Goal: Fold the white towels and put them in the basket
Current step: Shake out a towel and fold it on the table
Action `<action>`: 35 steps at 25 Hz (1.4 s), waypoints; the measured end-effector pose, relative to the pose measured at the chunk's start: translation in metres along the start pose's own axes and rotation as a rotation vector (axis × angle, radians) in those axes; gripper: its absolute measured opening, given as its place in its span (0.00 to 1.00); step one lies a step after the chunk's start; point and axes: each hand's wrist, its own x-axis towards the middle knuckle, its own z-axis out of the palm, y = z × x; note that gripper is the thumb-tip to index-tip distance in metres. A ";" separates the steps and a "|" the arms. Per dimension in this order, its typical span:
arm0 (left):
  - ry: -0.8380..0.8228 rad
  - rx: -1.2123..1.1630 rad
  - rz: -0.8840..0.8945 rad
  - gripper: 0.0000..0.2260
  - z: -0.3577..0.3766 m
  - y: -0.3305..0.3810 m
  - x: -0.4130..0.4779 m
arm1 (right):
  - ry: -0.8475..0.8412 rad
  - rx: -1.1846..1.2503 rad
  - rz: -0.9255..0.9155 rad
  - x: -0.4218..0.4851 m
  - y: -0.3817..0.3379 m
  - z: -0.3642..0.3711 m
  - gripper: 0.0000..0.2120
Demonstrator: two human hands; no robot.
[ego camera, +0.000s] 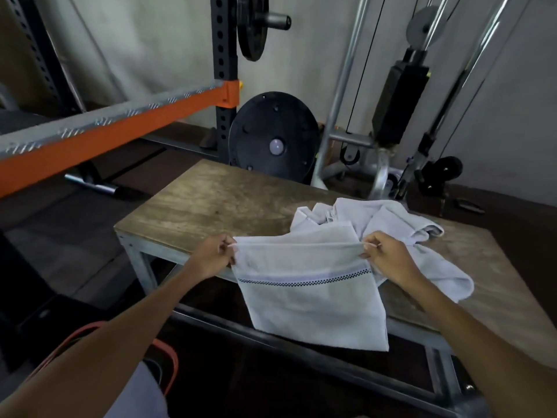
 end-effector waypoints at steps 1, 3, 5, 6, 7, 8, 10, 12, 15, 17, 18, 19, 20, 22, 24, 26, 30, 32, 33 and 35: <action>0.031 0.024 -0.002 0.05 0.000 -0.001 0.010 | 0.017 0.007 -0.020 0.013 -0.002 0.001 0.10; 0.055 0.116 -0.001 0.06 -0.003 -0.004 0.027 | 0.017 -0.013 -0.050 0.037 -0.009 0.004 0.08; 0.039 0.162 0.002 0.06 -0.003 -0.008 0.039 | -0.016 -0.067 -0.065 0.059 -0.015 0.008 0.06; 0.027 0.170 0.003 0.06 -0.002 -0.011 0.044 | -0.036 -0.095 -0.068 0.069 -0.017 0.011 0.07; 0.017 0.176 0.006 0.05 0.000 -0.014 0.048 | -0.063 -0.128 -0.063 0.079 -0.017 0.014 0.07; 0.009 0.180 0.020 0.05 0.001 -0.017 0.052 | -0.109 -0.165 -0.042 0.088 -0.016 0.016 0.08; -0.008 0.183 0.063 0.04 0.001 -0.020 0.057 | -0.250 -0.272 0.014 0.101 -0.010 0.019 0.10; -0.045 0.193 0.120 0.02 0.000 -0.025 0.063 | -0.337 -0.340 0.042 0.106 -0.005 0.020 0.14; -0.152 0.190 0.196 0.07 -0.002 -0.028 0.067 | -0.324 -0.393 0.008 0.108 0.001 0.020 0.16; -0.171 0.177 0.226 0.07 -0.004 -0.027 0.070 | -0.322 -0.395 0.001 0.107 0.001 0.020 0.12; -0.172 0.170 0.224 0.05 -0.005 -0.025 0.071 | -0.318 -0.404 -0.010 0.108 0.002 0.020 0.10; -0.172 0.168 0.218 0.04 -0.006 -0.024 0.072 | -0.304 -0.421 -0.023 0.108 0.003 0.020 0.08; -0.173 0.165 0.221 0.03 -0.007 -0.022 0.072 | -0.286 -0.430 -0.033 0.108 0.004 0.019 0.08; -0.186 0.145 0.215 0.02 -0.007 -0.022 0.073 | -0.262 -0.397 -0.048 0.107 0.004 0.018 0.08; -0.186 0.088 0.195 0.03 -0.006 -0.026 0.072 | -0.259 -0.335 -0.053 0.104 0.005 0.017 0.09; -0.151 0.013 0.164 0.04 -0.006 -0.029 0.071 | -0.270 -0.319 -0.069 0.102 0.007 0.016 0.10; -0.126 0.032 0.140 0.05 -0.005 -0.028 0.076 | -0.326 -0.428 -0.100 0.102 0.013 0.017 0.10; -0.164 0.132 0.161 0.05 -0.003 -0.026 0.081 | -0.321 -0.444 -0.098 0.102 0.014 0.018 0.08; -0.178 0.187 0.181 0.04 -0.002 -0.025 0.083 | -0.314 -0.448 -0.110 0.102 0.013 0.017 0.08; -0.186 0.289 0.221 0.01 -0.001 -0.023 0.085 | -0.302 -0.440 -0.142 0.102 0.013 0.014 0.11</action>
